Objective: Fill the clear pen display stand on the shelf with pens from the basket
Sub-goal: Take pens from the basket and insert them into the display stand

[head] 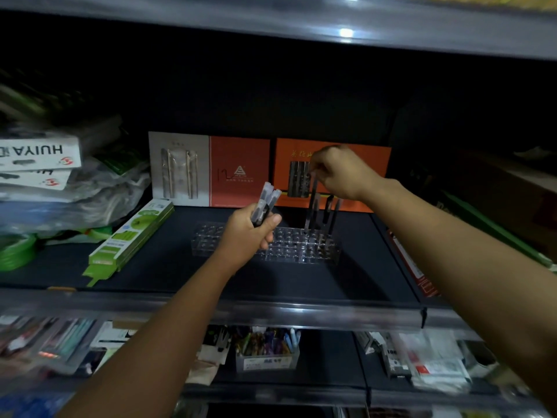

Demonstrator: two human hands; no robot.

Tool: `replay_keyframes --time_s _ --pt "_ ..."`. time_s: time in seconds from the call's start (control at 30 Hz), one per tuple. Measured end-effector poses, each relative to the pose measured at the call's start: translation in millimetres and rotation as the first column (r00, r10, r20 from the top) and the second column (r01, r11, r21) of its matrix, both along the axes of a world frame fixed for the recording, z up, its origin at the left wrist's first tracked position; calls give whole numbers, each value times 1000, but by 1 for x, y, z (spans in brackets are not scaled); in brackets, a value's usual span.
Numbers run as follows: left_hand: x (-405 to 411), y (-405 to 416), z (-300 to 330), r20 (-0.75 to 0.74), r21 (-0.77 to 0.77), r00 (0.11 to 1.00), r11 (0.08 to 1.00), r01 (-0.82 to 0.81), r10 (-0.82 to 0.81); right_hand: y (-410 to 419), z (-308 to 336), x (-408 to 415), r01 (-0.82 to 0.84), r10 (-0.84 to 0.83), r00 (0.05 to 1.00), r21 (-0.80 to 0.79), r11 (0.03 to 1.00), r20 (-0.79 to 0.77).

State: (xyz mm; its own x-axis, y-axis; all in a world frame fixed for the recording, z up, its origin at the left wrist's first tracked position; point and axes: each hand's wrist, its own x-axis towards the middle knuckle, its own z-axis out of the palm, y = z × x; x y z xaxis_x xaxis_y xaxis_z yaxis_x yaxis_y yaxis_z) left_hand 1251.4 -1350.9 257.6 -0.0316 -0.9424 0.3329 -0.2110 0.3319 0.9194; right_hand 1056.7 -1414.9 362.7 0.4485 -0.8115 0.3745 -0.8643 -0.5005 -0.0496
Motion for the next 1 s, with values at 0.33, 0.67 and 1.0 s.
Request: replay_keyframes --time_s 0.33,0.67,1.0 --pt "-1 0 1 -1 2 1000 1000 10 -10 -1 -1 -3 11 -11 1000 -8 1000 -8" --pt "-3 2 2 18 5 1000 1000 24 -25 -1 -13 2 17 -13 999 102 995 -37" --pt "-4 2 0 31 5 999 1000 27 -27 -4 -21 6 44 -42 999 150 988 -19"
